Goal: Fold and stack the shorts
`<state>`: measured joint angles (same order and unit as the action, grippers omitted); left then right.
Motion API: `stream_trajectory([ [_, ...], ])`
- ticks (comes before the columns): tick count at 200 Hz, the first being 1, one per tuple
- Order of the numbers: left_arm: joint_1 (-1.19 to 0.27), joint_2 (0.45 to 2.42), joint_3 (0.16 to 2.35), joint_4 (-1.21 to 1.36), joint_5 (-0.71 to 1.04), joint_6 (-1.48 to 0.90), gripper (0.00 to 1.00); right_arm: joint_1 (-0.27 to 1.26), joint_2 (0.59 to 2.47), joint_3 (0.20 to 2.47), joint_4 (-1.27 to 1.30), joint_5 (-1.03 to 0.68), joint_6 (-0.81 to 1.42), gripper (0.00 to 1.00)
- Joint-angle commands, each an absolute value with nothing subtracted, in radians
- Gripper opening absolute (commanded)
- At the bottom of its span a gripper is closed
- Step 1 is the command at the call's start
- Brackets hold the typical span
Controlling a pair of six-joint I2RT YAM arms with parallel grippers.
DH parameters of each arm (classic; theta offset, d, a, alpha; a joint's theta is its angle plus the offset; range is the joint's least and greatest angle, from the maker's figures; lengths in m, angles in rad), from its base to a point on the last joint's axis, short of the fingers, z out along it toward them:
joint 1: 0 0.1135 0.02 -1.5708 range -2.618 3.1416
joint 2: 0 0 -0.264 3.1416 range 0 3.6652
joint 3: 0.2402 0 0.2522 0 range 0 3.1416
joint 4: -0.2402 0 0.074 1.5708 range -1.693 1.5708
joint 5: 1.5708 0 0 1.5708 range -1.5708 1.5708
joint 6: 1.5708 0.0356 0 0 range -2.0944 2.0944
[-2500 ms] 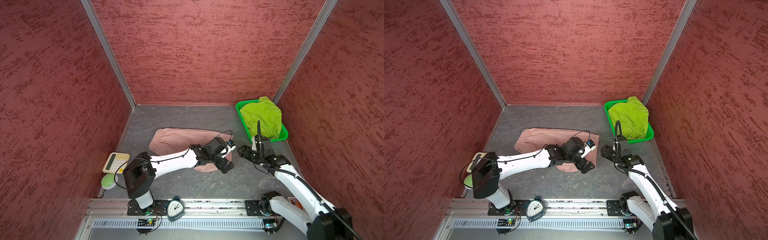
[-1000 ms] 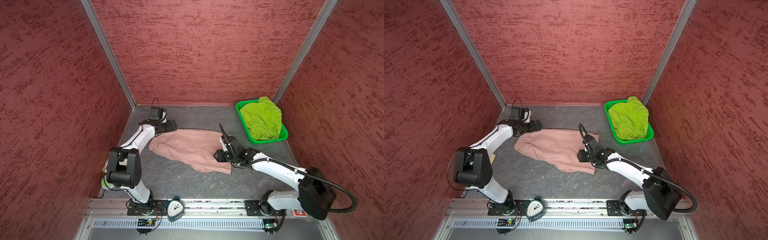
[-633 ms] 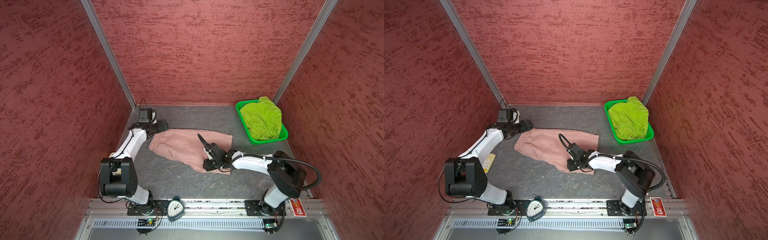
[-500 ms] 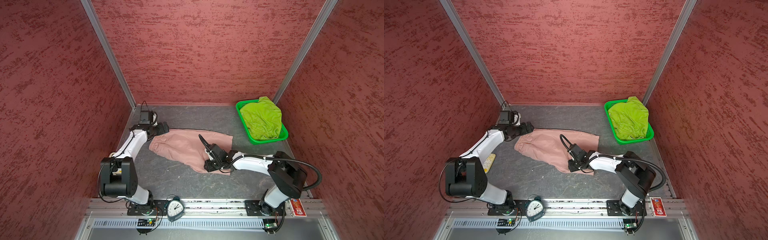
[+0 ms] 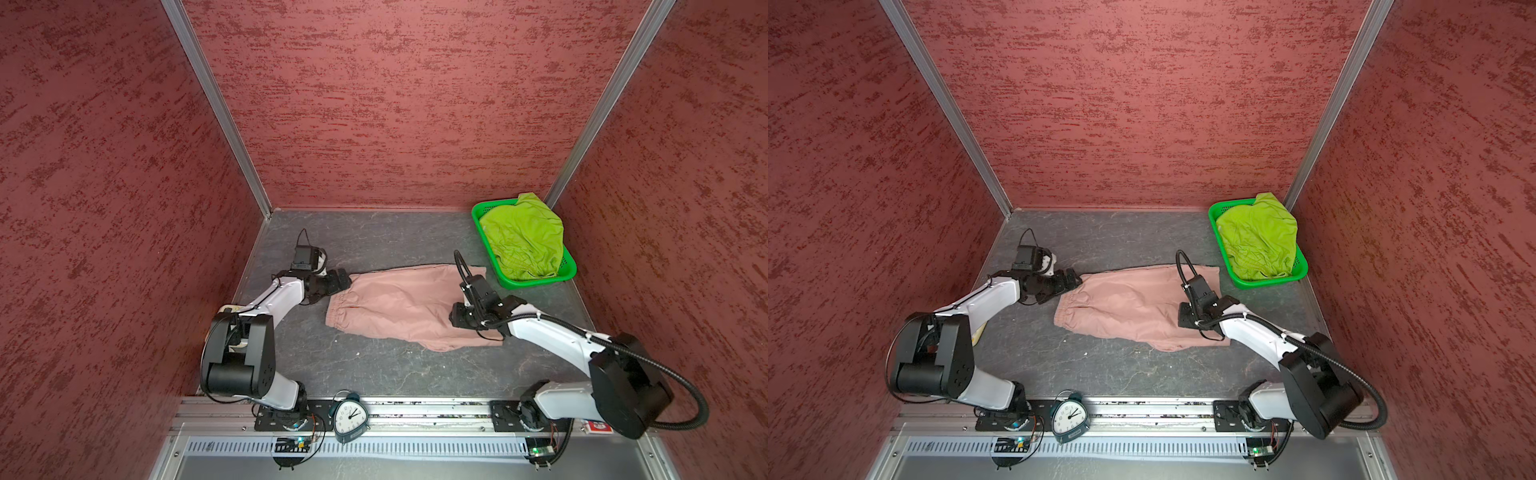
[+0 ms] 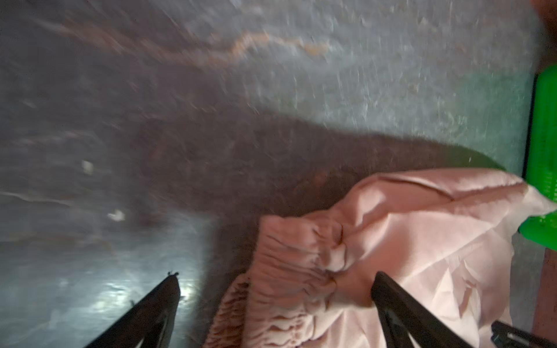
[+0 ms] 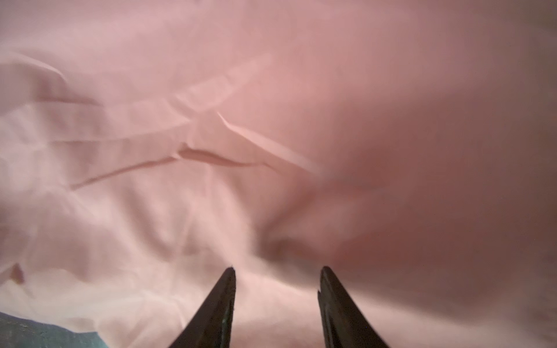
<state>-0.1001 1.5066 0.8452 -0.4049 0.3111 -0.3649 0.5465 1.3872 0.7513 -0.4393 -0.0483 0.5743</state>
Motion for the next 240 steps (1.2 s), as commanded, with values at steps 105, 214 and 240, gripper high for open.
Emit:
stream_trajectory([
  [105, 0.024, 1.26, 0.838, -0.583, 0.227, -0.372, 0.99, 0.634, 1.706, 1.099, -0.291, 0.017, 0.193, 0.6],
  [214, 0.312, 0.842, 1.174, -0.887, 0.29, -0.303, 0.99, 1.137, 1.96, 1.438, -0.24, 0.261, -0.128, 0.99],
  [240, 0.402, 0.824, 1.219, -0.949, 0.319, -0.261, 0.99, 1.192, 2.073, 1.545, -0.261, 0.326, -0.189, 0.99],
])
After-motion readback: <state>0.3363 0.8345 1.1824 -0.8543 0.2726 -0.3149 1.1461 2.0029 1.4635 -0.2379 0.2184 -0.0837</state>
